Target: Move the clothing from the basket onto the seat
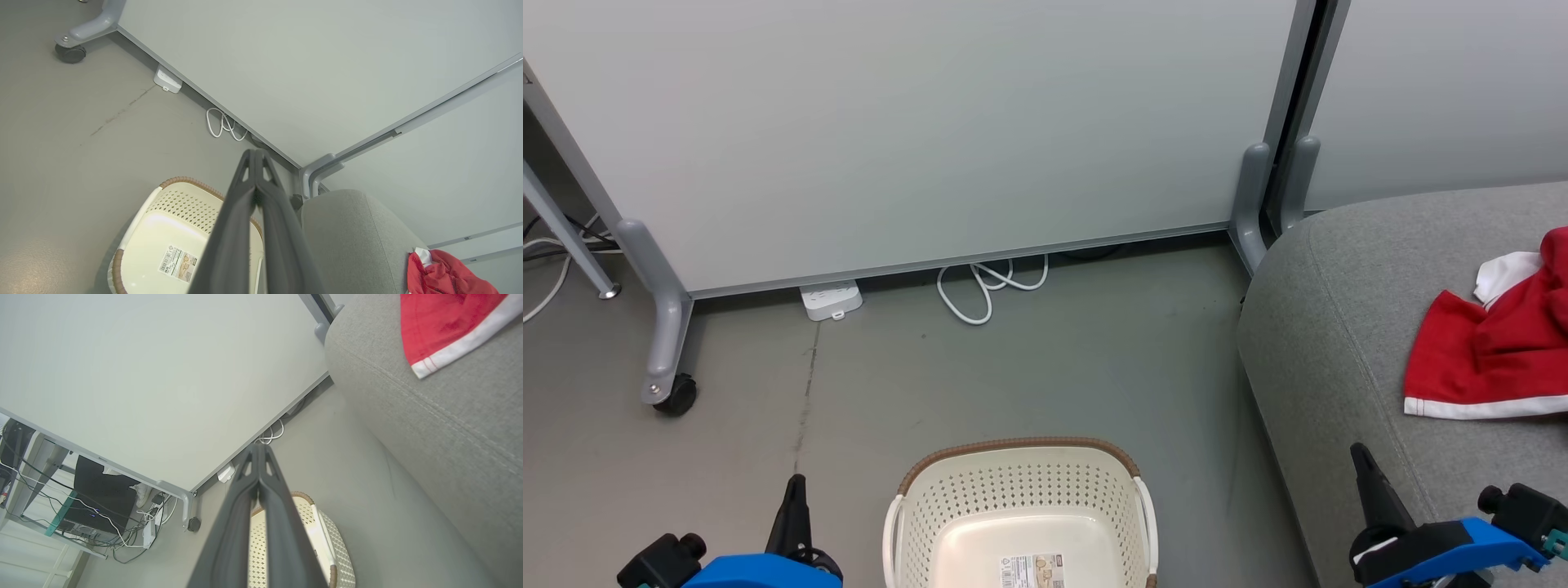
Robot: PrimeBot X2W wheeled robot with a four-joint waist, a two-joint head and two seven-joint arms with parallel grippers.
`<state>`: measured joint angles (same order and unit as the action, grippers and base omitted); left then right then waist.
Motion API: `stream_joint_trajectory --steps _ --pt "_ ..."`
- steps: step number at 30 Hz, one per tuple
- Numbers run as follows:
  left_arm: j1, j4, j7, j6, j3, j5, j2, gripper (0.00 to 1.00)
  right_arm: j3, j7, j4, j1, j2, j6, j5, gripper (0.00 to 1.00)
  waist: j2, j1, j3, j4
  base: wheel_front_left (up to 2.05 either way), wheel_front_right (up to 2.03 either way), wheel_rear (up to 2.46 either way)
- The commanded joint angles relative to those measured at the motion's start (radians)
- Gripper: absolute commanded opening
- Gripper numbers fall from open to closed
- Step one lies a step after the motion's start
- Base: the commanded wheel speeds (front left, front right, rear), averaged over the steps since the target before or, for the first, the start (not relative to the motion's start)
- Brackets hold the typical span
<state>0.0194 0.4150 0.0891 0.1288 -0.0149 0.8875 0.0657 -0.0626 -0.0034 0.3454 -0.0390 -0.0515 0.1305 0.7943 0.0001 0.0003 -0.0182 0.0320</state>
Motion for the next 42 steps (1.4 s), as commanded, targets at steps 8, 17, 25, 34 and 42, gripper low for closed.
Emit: stream_joint_trajectory --steps 8,17,25,34,42 --pt "0.038 -0.039 -0.029 0.001 0.023 0.11 0.0 0.0 -0.01 0.019 -0.028 -0.039 -0.001 0.0 0.125 0.0 -0.0001 -0.0001 0.002 -0.003 0.0 0.0 0.0" --pt "0.045 -0.058 -0.054 0.002 0.038 0.195 -0.002 0.0 -0.016 0.032 -0.039 -0.043 -0.001 0.0 0.221 0.0 -0.0001 -0.0001 0.004 -0.006 0.0 0.0 0.0" --pt "0.054 -0.075 -0.077 0.002 0.053 0.273 -0.004 0.0 -0.022 0.045 -0.049 -0.049 0.0 0.0 0.31 0.0 -0.0001 -0.0002 0.006 -0.009 0.0 0.0 0.0" --pt "0.061 -0.093 -0.1 0.002 0.066 0.356 -0.006 0.0 -0.028 0.059 -0.06 -0.054 0.0 0.0 0.403 0.0 -0.0001 -0.0002 0.008 -0.012 0.0 0.0 0.0" --pt "0.069 -0.109 -0.12 0.002 0.079 0.424 -0.008 0.0 -0.032 0.07 -0.068 -0.057 0.0 0.0 0.479 0.0 -0.0001 -0.0002 0.01 -0.015 0.0 0.0 0.0"
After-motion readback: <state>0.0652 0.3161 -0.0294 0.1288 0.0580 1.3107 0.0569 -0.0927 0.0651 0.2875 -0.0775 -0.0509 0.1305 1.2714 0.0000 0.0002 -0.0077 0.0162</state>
